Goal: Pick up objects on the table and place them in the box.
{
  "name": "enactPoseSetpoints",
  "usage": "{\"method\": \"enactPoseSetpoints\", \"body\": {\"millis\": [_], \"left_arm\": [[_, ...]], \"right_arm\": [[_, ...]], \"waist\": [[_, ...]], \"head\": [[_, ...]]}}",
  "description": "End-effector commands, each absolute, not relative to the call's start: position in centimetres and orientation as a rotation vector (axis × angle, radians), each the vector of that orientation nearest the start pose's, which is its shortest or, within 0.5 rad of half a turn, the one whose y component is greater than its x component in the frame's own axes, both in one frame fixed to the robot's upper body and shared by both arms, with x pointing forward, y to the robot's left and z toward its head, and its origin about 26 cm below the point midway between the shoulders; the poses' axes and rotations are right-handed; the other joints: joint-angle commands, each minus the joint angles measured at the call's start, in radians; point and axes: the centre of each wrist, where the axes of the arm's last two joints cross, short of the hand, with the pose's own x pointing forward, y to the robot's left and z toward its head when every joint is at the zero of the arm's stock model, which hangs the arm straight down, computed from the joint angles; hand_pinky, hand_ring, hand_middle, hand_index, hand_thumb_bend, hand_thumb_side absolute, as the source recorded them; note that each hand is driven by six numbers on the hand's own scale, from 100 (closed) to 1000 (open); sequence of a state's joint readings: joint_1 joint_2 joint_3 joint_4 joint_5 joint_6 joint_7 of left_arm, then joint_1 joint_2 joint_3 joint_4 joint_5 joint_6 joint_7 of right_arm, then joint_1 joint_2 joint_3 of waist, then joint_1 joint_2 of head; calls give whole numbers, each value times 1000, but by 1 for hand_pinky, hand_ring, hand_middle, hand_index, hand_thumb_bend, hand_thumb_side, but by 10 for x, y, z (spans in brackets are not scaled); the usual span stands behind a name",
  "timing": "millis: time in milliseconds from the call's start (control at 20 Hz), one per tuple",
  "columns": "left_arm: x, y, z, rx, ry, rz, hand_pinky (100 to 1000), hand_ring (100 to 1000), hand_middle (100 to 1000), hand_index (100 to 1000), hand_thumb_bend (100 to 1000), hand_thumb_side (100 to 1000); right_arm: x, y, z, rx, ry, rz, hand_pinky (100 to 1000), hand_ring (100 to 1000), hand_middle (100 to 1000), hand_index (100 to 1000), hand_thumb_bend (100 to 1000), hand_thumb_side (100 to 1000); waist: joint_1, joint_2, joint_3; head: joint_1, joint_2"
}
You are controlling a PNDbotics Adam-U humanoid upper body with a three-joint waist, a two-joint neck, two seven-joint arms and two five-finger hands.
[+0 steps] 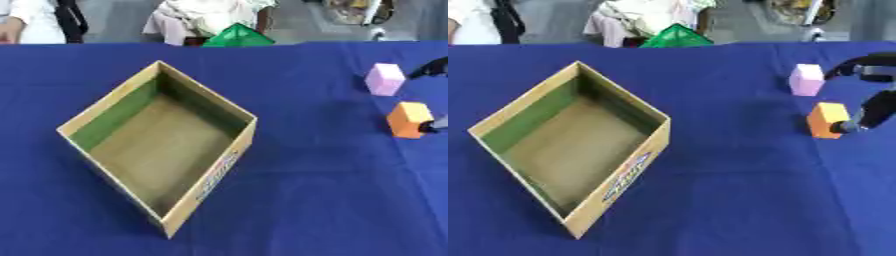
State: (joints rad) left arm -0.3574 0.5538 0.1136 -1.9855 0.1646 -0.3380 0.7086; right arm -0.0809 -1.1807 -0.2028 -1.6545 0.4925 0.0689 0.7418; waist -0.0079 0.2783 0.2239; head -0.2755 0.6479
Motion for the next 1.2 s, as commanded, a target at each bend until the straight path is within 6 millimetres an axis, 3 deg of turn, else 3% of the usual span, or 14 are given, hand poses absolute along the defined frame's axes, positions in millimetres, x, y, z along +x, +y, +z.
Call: {"method": "enactPoseSetpoints", "body": {"millis": [50, 800, 1200], "left_arm": [[296, 312, 259, -480, 3391, -556, 831, 739, 706, 885, 592, 958], [297, 310, 257, -460, 3408, -573, 833, 737, 704, 881, 582, 966], [297, 309, 256, -453, 3412, -577, 833, 736, 704, 876, 581, 966]], "right_arm": [[280, -477, 286, -1022, -750, 1373, 943, 1000, 976, 994, 522, 324], [289, -507, 278, -1038, -649, 1262, 933, 995, 965, 987, 509, 300], [291, -511, 273, -1012, -647, 1247, 881, 957, 921, 968, 466, 318]], "waist": [[1, -12, 2], [9, 12, 14], [12, 15, 14]], "head": [[-9, -15], [-24, -28], [-31, -28]]}}
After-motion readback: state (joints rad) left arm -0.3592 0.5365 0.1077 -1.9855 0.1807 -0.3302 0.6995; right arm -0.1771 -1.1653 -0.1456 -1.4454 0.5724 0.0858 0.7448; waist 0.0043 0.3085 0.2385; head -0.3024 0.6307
